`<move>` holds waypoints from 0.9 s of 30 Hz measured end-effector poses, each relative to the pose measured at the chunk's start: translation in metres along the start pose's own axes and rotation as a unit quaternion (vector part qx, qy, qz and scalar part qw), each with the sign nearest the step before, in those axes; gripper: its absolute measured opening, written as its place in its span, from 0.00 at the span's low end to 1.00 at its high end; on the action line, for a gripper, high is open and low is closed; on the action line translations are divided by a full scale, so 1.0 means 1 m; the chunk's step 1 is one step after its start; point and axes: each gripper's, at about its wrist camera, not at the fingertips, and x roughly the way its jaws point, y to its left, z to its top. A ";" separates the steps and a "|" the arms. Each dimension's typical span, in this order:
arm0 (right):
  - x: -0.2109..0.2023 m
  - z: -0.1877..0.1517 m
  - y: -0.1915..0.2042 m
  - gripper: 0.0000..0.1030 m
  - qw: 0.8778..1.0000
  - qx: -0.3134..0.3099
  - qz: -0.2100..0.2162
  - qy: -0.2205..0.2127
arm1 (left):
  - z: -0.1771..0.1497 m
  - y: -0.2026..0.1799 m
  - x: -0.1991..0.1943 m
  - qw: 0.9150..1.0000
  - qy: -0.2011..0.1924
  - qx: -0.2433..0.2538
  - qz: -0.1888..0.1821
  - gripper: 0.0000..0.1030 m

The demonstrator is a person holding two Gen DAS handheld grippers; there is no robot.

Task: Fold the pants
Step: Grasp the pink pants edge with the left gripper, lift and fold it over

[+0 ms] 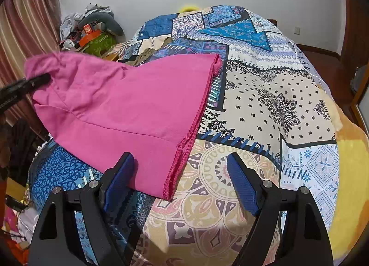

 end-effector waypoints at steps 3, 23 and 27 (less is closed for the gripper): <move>0.000 0.000 0.000 0.77 1.000 0.001 0.000 -0.001 | 0.014 -0.017 -0.006 0.999 -0.017 0.016 -0.029 0.18; 0.003 0.000 -0.003 0.77 1.000 0.009 0.004 -0.007 | 0.044 -0.082 0.035 0.955 0.087 -0.018 -0.283 0.15; 0.003 0.001 -0.004 0.77 1.000 0.012 0.003 -0.007 | 0.042 -0.088 0.032 0.953 0.095 -0.007 -0.289 0.19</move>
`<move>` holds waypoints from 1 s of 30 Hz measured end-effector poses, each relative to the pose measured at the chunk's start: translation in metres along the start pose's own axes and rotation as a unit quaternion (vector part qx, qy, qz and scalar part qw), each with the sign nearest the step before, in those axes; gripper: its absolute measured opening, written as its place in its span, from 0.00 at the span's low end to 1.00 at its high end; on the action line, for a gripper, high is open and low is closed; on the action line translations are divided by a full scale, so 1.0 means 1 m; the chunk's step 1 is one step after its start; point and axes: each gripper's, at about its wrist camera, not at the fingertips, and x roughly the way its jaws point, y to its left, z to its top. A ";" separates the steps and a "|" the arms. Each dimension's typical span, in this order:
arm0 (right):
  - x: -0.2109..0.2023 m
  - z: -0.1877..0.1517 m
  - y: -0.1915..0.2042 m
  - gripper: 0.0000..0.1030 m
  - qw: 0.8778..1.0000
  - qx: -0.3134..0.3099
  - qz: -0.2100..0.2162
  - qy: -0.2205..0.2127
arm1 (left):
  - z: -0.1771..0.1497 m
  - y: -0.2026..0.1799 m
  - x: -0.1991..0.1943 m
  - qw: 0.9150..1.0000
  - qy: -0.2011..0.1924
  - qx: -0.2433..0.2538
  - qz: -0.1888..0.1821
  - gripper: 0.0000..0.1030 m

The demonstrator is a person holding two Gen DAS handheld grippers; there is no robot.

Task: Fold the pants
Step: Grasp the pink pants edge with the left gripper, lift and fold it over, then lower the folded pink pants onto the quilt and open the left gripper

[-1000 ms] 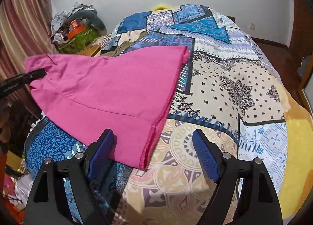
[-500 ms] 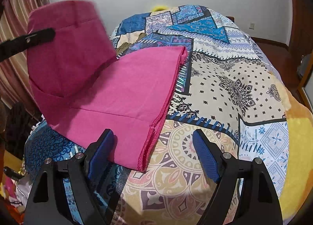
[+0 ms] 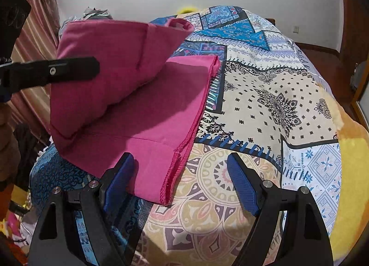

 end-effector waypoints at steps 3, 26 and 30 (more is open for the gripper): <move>-0.002 0.001 -0.002 0.77 1.000 0.004 -0.001 -0.002 | -0.001 -0.001 -0.004 1.000 0.002 0.002 -0.009 0.32; -0.048 0.025 -0.035 0.79 0.995 0.041 -0.051 -0.074 | 0.076 0.120 0.041 0.987 0.000 -0.006 0.162 0.82; -0.041 0.030 -0.035 0.79 0.996 0.035 -0.054 -0.067 | 0.078 0.141 0.088 0.984 0.043 -0.006 0.171 0.82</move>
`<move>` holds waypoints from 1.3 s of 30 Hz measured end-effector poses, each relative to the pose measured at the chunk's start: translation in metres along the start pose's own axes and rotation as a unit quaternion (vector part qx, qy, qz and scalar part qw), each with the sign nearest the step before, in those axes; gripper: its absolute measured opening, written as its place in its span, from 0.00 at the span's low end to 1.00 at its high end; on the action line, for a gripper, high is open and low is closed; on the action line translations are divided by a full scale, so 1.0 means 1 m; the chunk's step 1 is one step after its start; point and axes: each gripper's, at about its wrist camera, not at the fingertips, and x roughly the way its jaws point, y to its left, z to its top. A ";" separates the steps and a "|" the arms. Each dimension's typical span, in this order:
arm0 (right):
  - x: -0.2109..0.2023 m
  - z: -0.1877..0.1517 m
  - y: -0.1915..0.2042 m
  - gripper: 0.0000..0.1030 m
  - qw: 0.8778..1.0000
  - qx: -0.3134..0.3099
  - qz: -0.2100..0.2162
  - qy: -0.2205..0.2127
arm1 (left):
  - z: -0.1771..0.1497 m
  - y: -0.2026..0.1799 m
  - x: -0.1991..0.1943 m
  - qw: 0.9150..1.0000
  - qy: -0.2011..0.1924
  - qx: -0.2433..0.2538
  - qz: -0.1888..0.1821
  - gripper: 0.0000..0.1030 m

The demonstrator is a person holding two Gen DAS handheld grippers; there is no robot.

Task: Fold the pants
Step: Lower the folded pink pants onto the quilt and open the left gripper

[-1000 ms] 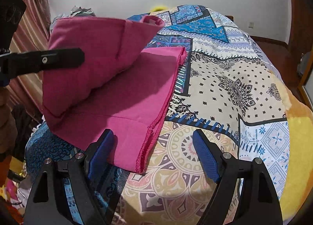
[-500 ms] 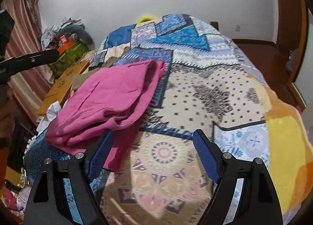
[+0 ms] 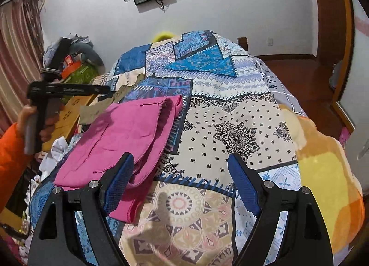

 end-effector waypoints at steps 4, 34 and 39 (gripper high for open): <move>0.009 0.004 0.000 0.79 1.000 -0.001 0.000 0.008 | -0.001 -0.002 0.035 0.999 0.034 0.017 0.017 0.82; 0.016 -0.029 0.049 0.78 0.996 -0.062 0.027 0.055 | -0.164 0.011 -0.062 0.999 0.037 -0.033 -0.011 0.89; 0.024 -0.035 0.039 0.75 0.995 -0.058 0.039 0.070 | -0.169 0.014 -0.064 0.999 0.024 -0.040 0.000 0.89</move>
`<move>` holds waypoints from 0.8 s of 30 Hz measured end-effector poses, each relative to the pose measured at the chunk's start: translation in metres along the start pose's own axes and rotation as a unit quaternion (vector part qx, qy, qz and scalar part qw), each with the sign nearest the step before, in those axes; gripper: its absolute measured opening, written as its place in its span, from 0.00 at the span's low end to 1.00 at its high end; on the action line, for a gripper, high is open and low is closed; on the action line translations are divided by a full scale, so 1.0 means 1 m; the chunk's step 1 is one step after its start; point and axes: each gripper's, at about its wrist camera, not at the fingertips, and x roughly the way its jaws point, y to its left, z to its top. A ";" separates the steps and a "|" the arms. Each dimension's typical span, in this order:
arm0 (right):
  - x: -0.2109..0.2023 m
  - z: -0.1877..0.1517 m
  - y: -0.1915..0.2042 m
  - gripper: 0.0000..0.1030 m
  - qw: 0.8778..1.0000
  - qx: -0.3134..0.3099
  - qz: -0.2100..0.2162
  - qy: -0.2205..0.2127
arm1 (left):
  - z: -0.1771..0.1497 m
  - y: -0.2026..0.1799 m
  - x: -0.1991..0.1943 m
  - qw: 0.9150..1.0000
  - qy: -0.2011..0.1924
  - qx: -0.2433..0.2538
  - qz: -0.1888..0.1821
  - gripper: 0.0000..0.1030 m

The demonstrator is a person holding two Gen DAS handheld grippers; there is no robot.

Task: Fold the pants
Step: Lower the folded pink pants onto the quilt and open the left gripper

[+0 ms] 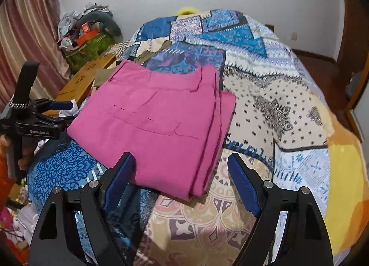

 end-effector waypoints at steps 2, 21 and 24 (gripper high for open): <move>-0.001 -0.002 -0.001 0.68 1.000 -0.002 0.008 -0.001 | -0.002 0.006 0.001 1.000 -0.003 -0.005 0.011 0.89; -0.009 0.031 -0.017 0.55 0.999 0.011 0.000 -0.035 | 0.044 0.007 -0.049 0.995 -0.100 0.001 -0.004 0.88; 0.000 0.042 -0.022 0.53 0.999 0.013 0.001 -0.038 | 0.064 -0.010 -0.044 0.994 -0.106 0.012 -0.033 0.88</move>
